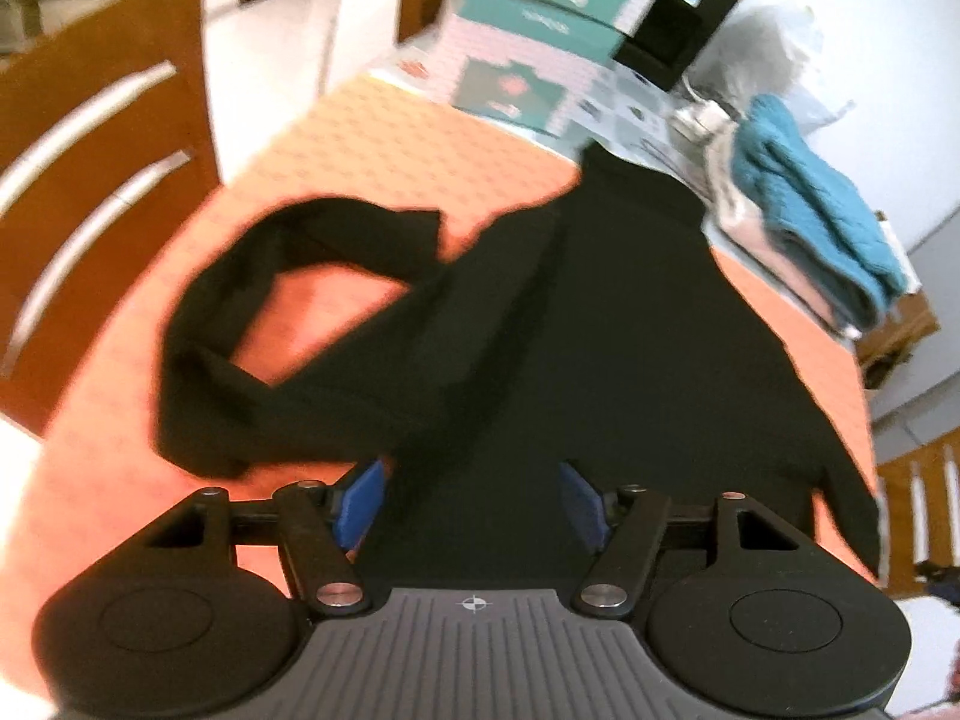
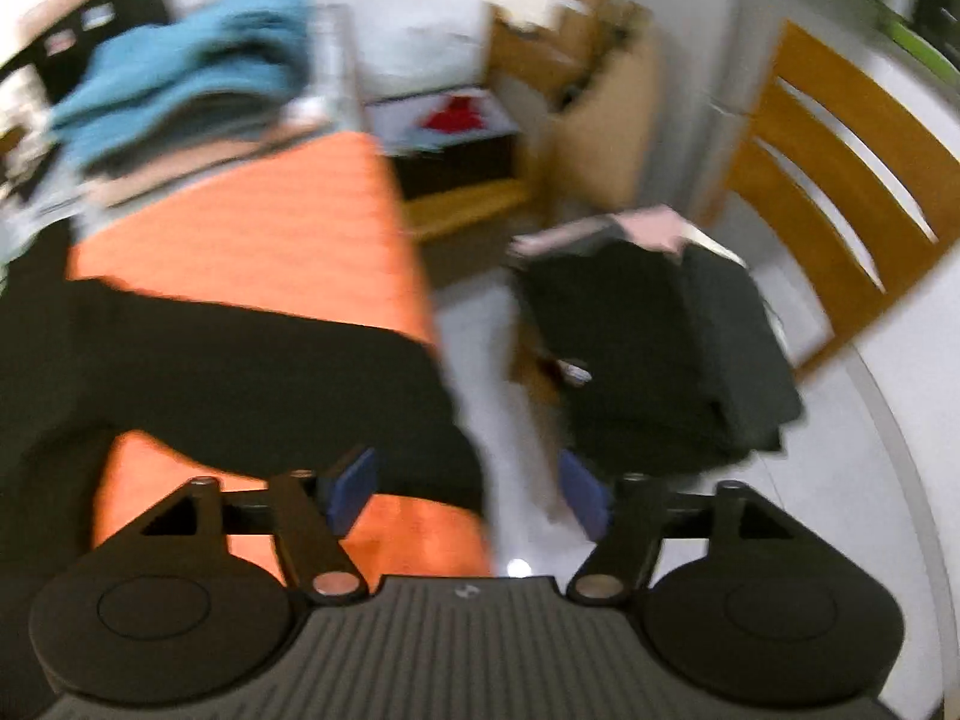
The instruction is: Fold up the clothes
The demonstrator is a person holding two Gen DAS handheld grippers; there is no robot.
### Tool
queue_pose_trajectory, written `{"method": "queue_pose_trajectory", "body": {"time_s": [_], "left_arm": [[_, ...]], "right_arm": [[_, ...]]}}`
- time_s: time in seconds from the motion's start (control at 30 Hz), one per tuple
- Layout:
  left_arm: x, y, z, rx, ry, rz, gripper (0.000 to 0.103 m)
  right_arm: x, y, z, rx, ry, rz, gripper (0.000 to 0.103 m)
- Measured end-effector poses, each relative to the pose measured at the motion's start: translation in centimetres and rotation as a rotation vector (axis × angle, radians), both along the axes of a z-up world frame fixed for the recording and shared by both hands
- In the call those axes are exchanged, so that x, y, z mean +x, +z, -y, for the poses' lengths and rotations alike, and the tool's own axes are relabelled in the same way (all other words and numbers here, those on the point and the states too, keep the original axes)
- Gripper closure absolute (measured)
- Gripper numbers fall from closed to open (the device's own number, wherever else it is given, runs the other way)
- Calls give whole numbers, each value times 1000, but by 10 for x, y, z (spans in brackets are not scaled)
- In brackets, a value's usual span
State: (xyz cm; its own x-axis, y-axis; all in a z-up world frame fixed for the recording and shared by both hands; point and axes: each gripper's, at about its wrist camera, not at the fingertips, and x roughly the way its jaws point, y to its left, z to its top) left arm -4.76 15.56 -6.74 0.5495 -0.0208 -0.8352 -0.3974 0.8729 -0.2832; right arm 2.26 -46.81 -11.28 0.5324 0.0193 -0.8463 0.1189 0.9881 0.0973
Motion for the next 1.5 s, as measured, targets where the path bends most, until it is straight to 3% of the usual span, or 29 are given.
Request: {"method": "queue_pose_trajectory", "body": {"time_s": [0.2,0.43,0.5,0.63,0.97,1.0,1.03,1.1,1.27,1.5], "left_arm": [[4,6,-33,113,43,7,34],[27,4,-59,185,20,16,26],[36,0,-64,200,2,12,26],[53,-13,-74,222,-38,-6,25],[83,-46,-86,245,-89,-18,26],[84,-48,-87,261,-74,-23,36],[85,-51,-88,278,-58,-27,58],[85,-54,-92,297,-19,-27,90],[61,-35,-125,245,198,51,93],[-3,2,-169,216,502,92,93]], "right_arm": [[11,26,-59,84,220,60,23],[7,40,-123,187,395,122,8],[4,36,-139,211,407,116,1],[-2,24,-174,234,439,72,1],[-23,13,-259,127,577,-49,0],[-24,13,-265,112,589,-54,0],[-25,13,-270,99,599,-60,0],[-27,12,-279,82,618,-74,0],[-28,8,-289,56,630,-106,0],[-25,-2,-283,74,578,-157,0]]}}
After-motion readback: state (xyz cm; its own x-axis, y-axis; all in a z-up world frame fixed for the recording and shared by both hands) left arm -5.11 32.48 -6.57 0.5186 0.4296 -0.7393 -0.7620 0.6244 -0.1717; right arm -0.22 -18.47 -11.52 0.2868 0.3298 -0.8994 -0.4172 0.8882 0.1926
